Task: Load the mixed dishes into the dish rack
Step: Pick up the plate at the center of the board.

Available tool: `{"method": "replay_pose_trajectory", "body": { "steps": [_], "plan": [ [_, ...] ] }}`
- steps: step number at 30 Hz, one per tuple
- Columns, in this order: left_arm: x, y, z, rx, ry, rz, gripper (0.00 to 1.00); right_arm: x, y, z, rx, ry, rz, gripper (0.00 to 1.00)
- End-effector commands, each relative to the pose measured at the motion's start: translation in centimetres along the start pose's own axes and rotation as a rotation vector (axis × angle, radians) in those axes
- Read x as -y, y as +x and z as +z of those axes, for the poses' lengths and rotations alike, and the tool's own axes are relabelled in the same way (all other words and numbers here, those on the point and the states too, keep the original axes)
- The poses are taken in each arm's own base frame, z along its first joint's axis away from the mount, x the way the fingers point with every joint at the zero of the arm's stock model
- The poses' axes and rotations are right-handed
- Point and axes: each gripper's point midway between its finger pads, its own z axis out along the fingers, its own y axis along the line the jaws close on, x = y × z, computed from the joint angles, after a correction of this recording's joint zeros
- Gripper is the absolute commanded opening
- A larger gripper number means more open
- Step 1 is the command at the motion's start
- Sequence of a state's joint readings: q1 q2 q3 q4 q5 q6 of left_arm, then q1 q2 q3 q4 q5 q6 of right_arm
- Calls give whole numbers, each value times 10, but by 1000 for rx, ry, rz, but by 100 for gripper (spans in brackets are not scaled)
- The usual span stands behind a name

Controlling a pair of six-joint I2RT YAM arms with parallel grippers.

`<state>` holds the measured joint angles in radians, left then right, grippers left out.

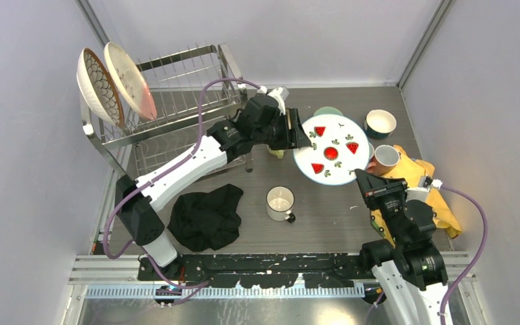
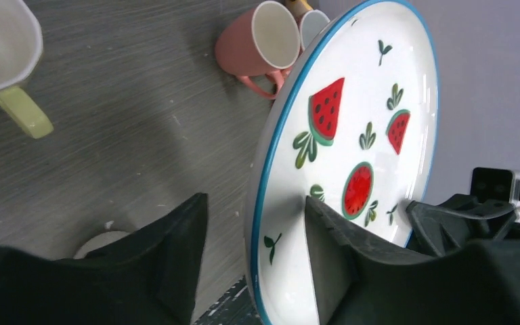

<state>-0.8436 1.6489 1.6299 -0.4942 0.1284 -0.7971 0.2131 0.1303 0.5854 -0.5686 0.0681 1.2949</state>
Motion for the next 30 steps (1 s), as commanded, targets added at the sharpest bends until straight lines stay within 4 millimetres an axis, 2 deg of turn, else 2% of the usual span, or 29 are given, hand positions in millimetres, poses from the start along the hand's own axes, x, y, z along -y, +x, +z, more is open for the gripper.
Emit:
{"method": "replay_pose_trajectory", "body": {
  "steps": [1, 6, 9, 14, 15, 18, 28, 29, 30],
  "plan": [
    [32, -16, -12, 62, 148, -62, 50, -66, -14, -14, 39, -248, 72, 1],
    [48, -21, -24, 92, 231, -107, 17, -57, -6, -7, 3, -227, 62, 1],
    [55, -25, -33, 113, 266, -120, 2, -54, -4, -4, -4, -219, 60, 1],
    [63, -37, -53, 185, 294, -127, 0, -51, 3, -3, -41, -214, 55, 1],
    [62, -39, -56, 199, 290, -133, 0, -51, 4, -3, -43, -215, 54, 4],
    [63, -48, -69, 256, 289, -138, 0, -51, 3, -5, -39, -216, 55, 18],
    [67, -90, -124, 521, 311, -128, 0, -46, 2, -7, -36, -185, 38, 93],
    [68, -95, -131, 552, 313, -121, 0, -46, 2, -7, -36, -182, 37, 99],
    [68, -100, -136, 578, 311, -113, 0, -45, 2, -7, -35, -176, 35, 99]
  ]
}}
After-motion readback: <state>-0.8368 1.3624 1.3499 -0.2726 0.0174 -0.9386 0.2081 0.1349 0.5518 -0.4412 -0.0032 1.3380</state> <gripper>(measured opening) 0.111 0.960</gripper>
